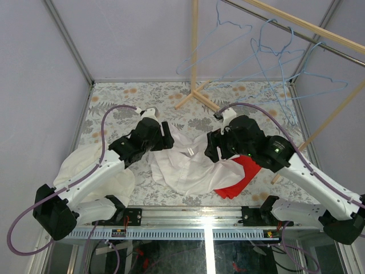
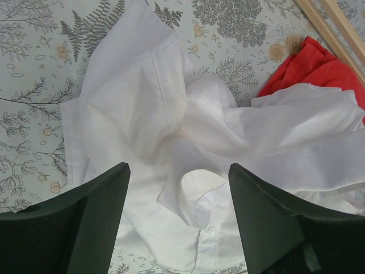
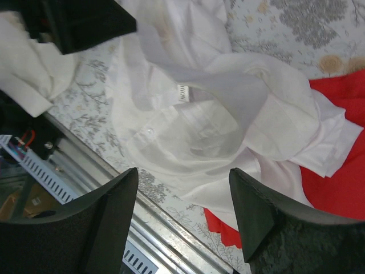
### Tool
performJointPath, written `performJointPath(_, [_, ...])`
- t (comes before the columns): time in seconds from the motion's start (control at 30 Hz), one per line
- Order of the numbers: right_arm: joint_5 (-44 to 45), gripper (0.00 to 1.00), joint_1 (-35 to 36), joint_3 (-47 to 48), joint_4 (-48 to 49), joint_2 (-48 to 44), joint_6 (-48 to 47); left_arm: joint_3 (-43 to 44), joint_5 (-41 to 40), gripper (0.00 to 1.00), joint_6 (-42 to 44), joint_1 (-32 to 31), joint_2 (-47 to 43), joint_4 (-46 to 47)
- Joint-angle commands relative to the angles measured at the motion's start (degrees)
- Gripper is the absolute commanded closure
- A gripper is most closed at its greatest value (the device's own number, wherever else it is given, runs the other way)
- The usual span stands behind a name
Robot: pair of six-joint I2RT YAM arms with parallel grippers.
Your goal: Place the shirt on the hanger
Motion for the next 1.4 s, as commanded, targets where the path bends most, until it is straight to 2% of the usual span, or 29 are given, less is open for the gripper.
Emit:
performJointPath(0.0, [2.24, 0.27, -0.21, 8.44, -2.73, -3.23, -2.96, 2.79, -3.56, 0.29, 1.17, 0.44, -1.99, -1.23])
performJointPath(0.2, [15.63, 0.27, -0.23, 17.18, -7.92, -4.13, -5.36, 3.05, -5.61, 0.26, 1.19, 0.54, -4.12, -1.7])
performJointPath(0.5, [25.42, 0.26, -0.21, 24.04, -7.38, -9.77, -9.04, 3.22, -7.17, 0.24, 1.0, 0.75, -5.4, -3.24])
performJointPath(0.8, [39.73, 0.26, -0.28, 22.71, -2.43, -19.56, -8.69, 3.74, -6.98, 0.24, 0.62, 0.81, -4.21, -2.92])
performJointPath(1.03, [52.68, 0.26, -0.19, 21.41, -8.86, -21.0, -5.68, 3.06, -6.0, 0.24, -0.31, 0.8, -3.13, -2.48])
performJointPath(1.37, [52.07, 0.22, 0.03, 18.14, -9.53, -21.75, -4.01, 3.93, -4.85, 0.24, -0.39, 0.82, -1.05, -2.09])
